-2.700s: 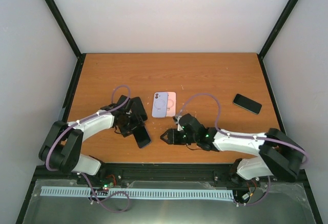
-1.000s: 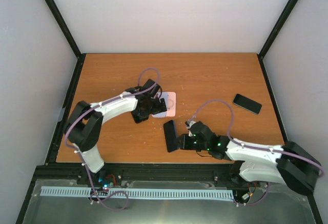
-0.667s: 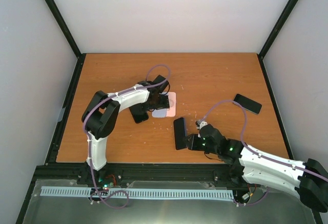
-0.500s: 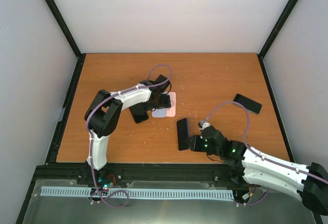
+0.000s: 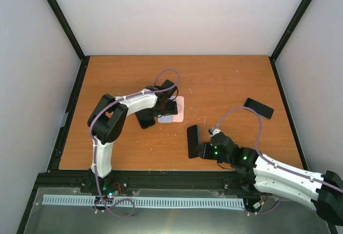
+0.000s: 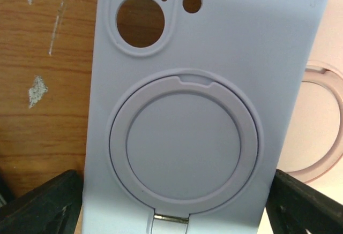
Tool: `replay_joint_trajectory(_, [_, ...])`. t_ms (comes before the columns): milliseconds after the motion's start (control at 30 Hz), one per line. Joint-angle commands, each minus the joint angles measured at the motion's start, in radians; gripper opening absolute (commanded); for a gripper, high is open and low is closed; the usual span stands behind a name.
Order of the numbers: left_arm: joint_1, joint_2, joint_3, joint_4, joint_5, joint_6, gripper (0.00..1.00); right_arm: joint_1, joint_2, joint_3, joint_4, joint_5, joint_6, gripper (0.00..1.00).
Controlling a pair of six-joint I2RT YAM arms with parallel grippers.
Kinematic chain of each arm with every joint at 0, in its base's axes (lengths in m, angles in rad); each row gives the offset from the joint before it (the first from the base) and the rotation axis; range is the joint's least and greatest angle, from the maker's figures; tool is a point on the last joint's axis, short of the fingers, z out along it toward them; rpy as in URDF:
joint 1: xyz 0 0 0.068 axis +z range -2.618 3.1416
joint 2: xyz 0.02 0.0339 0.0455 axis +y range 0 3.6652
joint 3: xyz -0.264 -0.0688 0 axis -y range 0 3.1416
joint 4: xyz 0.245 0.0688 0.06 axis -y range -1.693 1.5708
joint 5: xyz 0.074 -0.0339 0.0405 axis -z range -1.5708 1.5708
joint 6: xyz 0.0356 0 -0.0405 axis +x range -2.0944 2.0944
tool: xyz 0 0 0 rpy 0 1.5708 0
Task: Put the phone into the phone case
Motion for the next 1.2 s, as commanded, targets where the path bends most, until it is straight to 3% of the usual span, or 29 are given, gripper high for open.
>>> replay_joint_trajectory(0, [-0.007,0.015,-0.011,-0.044,0.016,0.017,0.89,-0.006,-0.031,0.011,0.008,0.024,0.009,0.03])
replay_joint_trajectory(267, [-0.011,-0.236,-0.217,0.050,0.195,-0.010,0.70,-0.006,-0.116,0.015,-0.062,0.055,0.025,0.03])
replay_joint_trajectory(467, [-0.027,-0.448,-0.466,0.319,0.549,-0.079,0.69,-0.006,-0.167,0.008,-0.089,0.067,0.065,0.03])
replay_joint_trajectory(600, [-0.073,-0.542,-0.603,0.518,0.663,-0.201,0.69,-0.006,-0.184,-0.009,-0.028,0.010,0.099,0.03])
replay_joint_trajectory(833, [-0.179,-0.524,-0.636,0.653,0.704,-0.285,0.74,-0.006,-0.165,-0.030,0.089,-0.073,0.160,0.03])
replay_joint_trajectory(1167, [-0.206,-0.473,-0.764,0.824,0.710,-0.365,0.94,-0.006,-0.169,-0.128,0.159,-0.108,0.211,0.03])
